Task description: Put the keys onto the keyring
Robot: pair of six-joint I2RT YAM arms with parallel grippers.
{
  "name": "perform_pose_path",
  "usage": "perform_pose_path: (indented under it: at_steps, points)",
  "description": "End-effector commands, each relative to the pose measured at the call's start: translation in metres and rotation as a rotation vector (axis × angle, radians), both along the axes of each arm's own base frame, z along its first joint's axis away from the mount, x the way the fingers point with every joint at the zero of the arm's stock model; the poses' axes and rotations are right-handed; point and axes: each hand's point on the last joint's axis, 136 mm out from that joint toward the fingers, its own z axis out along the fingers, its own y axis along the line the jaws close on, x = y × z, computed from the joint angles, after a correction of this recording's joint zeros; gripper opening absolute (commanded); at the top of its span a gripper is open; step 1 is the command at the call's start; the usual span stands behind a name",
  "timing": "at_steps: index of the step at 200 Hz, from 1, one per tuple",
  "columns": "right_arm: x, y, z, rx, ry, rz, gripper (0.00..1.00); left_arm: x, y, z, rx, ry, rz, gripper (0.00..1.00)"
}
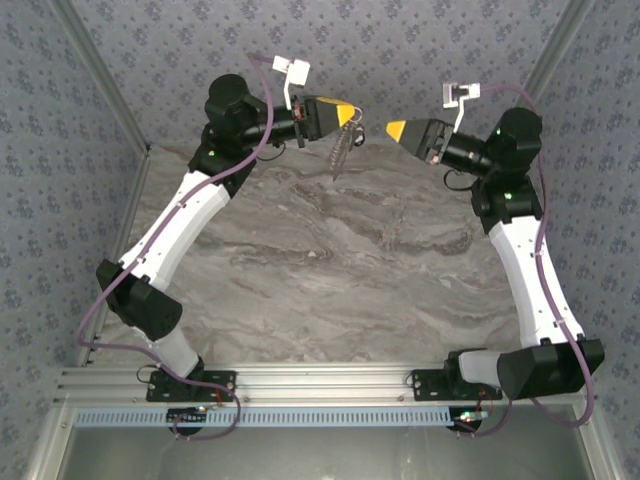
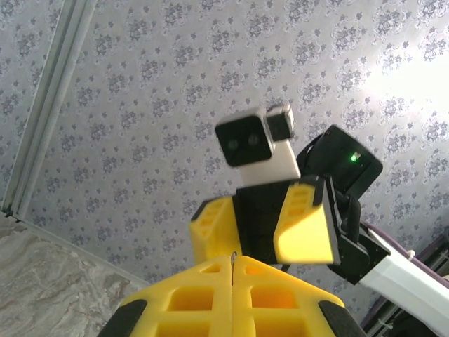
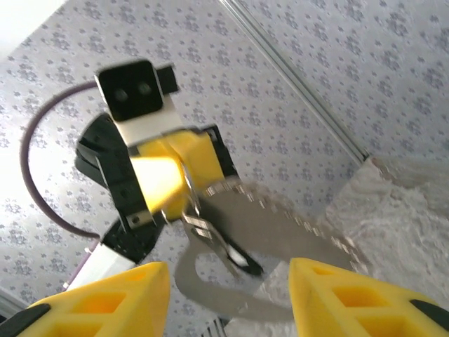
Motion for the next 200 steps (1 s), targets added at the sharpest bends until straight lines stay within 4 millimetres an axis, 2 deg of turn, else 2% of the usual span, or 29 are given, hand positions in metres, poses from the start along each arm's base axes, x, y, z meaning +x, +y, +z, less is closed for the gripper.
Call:
perform_pose_path:
  at_steps: [1, 27, 115, 173, 200]
  points:
    - [-0.004, 0.010, 0.038, 0.038, -0.096, 0.009, 0.49, -0.027, 0.007, 0.027, -0.030, -0.097, -0.033, 0.00]
    - [0.000, 0.020, 0.042, 0.035, -0.106, 0.021, 0.47, -0.028, 0.006, 0.027, -0.024, -0.096, -0.034, 0.00]
    - [0.003, 0.037, 0.027, 0.026, -0.076, 0.056, 0.33, -0.029, 0.004, 0.030, -0.029, -0.104, -0.034, 0.00]
    - [0.001, 0.040, 0.017, 0.019, -0.053, 0.063, 0.30, -0.029, 0.004, 0.030, -0.029, -0.105, -0.031, 0.00]
    - [0.001, 0.040, 0.013, 0.016, -0.046, 0.061, 0.22, -0.028, 0.003, 0.029, -0.028, -0.102, -0.032, 0.00]
